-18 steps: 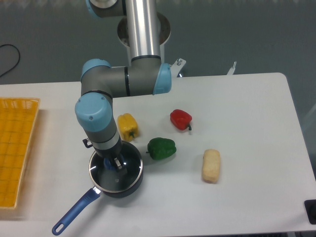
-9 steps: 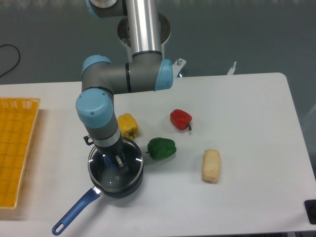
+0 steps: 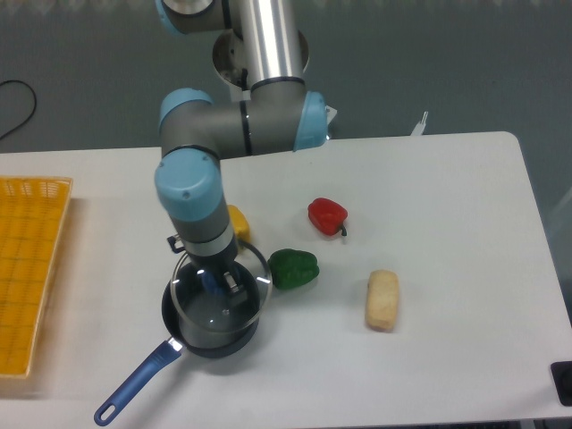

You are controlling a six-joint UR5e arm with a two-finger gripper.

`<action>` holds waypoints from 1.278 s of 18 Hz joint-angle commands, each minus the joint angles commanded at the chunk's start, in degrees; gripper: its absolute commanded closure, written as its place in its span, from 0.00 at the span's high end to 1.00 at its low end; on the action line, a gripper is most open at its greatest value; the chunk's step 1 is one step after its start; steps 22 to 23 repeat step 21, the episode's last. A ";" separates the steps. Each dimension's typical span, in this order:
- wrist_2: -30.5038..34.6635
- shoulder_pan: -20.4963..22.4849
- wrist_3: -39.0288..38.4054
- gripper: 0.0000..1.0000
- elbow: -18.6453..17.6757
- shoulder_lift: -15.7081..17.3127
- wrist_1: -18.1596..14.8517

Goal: Open the lid

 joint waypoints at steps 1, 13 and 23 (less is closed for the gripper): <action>0.00 0.70 0.88 0.63 0.00 0.00 -0.35; 0.09 11.60 15.64 0.63 0.00 1.85 -4.22; 0.26 16.09 21.89 0.63 0.00 2.20 -5.63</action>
